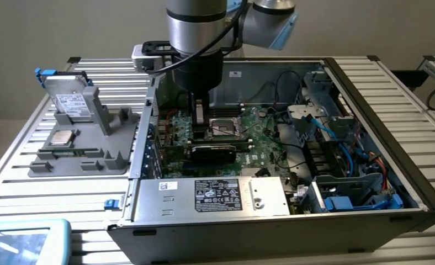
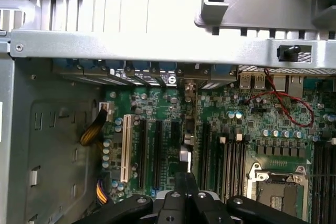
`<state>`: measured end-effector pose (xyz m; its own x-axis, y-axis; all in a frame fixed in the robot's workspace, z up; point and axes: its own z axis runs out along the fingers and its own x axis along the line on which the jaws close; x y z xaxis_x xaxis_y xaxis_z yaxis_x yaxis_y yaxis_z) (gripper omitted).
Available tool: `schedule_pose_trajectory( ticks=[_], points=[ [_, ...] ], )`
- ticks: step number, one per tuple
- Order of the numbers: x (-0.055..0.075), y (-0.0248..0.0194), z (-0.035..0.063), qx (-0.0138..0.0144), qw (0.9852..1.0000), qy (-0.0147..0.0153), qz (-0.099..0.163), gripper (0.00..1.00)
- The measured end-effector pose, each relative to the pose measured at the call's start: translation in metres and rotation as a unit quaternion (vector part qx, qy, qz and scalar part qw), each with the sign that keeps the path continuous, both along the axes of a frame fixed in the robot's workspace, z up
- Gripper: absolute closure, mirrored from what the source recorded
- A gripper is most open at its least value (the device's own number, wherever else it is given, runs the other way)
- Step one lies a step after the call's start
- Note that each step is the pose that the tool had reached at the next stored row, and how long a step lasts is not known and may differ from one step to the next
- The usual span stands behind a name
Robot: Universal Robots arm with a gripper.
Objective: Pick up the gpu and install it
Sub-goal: 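Press down on the gpu until it lock into place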
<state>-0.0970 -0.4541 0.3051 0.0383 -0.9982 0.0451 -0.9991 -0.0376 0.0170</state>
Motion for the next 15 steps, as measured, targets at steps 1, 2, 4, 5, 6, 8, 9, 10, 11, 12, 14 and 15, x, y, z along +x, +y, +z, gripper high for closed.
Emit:
schedule_pose_trajectory(
  ticks=[1,2,4,5,6,8,9,10,11,12,14,15],
  points=[
    [0.0,0.0004,-0.002,-0.0002,1.0,0.0,0.0,0.89],
    [0.0,0.0008,-0.0038,-0.0003,1.0,0.0,0.0,0.89],
    [0.0,0.0016,-0.0074,-0.0008,1.0,0.0,0.0,0.89],
    [-0.001,0.0023,-0.0091,-0.0011,1.0,0.0,-0.001,0.89],
    [-0.001,0.0031,-0.011,-0.0014,1.0,0.0,-0.001,0.89],
    [-0.003,0.0048,-0.0146,-0.0018,1.0,0.0,-0.001,0.89],
    [-0.004,0.0056,-0.0164,-0.0018,1.0,0.0,-0.001,0.89],
    [-0.004,0.0066,-0.0181,-0.0018,1.0,0.0,-0.002,0.89],
    [-0.004,0.0074,-0.02,-0.0018,1.0,0.0,-0.002,0.89],
    [-0.004,0.0085,-0.0218,-0.0018,1.0,0.0,-0.002,0.89],
    [-0.007,0.0093,-0.0256,-0.0019,1.0,-0.0002,-0.002,0.89],
    [-0.008,0.0093,-0.0274,-0.0019,1.0,-0.0002,-0.002,0.89]
  ],
)
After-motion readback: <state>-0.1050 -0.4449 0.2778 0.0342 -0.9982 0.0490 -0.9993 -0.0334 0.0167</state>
